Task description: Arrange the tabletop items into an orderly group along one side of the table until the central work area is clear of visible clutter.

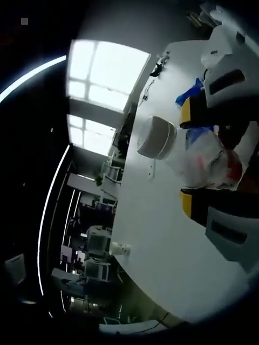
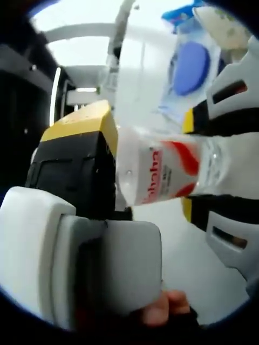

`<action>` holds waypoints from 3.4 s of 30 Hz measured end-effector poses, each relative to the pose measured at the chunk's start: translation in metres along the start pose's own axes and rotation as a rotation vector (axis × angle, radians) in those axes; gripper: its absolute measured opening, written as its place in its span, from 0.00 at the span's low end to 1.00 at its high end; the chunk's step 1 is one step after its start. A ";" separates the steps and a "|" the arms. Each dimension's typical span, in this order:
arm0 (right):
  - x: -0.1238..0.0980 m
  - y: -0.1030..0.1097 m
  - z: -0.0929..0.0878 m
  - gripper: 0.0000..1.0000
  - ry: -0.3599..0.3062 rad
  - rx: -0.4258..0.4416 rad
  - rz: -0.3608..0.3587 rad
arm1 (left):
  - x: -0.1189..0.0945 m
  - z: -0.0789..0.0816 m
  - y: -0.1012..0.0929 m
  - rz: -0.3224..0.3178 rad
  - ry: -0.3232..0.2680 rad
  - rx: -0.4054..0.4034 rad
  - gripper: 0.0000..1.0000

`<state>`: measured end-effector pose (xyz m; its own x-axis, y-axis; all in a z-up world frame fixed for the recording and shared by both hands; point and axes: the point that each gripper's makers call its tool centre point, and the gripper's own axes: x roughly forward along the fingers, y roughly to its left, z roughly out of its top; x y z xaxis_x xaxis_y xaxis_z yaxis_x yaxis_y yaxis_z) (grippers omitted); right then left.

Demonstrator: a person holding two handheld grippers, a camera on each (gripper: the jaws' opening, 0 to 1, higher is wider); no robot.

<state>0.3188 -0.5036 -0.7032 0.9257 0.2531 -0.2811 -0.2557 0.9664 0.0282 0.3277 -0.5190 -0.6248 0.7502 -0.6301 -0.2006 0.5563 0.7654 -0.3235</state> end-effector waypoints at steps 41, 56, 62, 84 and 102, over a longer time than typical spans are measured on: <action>0.059 -0.027 0.019 0.38 -0.027 0.037 -0.033 | 0.050 0.024 0.023 -0.088 -0.053 -0.030 0.43; 0.058 -0.029 0.021 0.39 -0.028 0.061 -0.040 | 0.051 0.024 0.017 -0.084 -0.055 -0.022 0.43; 0.056 -0.029 0.030 0.40 -0.059 0.066 -0.041 | 0.048 0.023 0.015 -0.077 -0.050 -0.011 0.43; 0.024 -0.029 0.056 0.86 -0.112 0.051 0.034 | 0.023 0.045 0.016 0.000 -0.146 -0.014 1.00; -0.028 -0.034 0.077 0.89 -0.078 -0.046 0.188 | -0.022 0.041 0.005 0.058 -0.103 -0.045 1.00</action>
<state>0.3230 -0.5404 -0.6223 0.8789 0.4331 -0.2000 -0.4364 0.8993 0.0293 0.3281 -0.4958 -0.5841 0.8143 -0.5668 -0.1251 0.4966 0.7919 -0.3554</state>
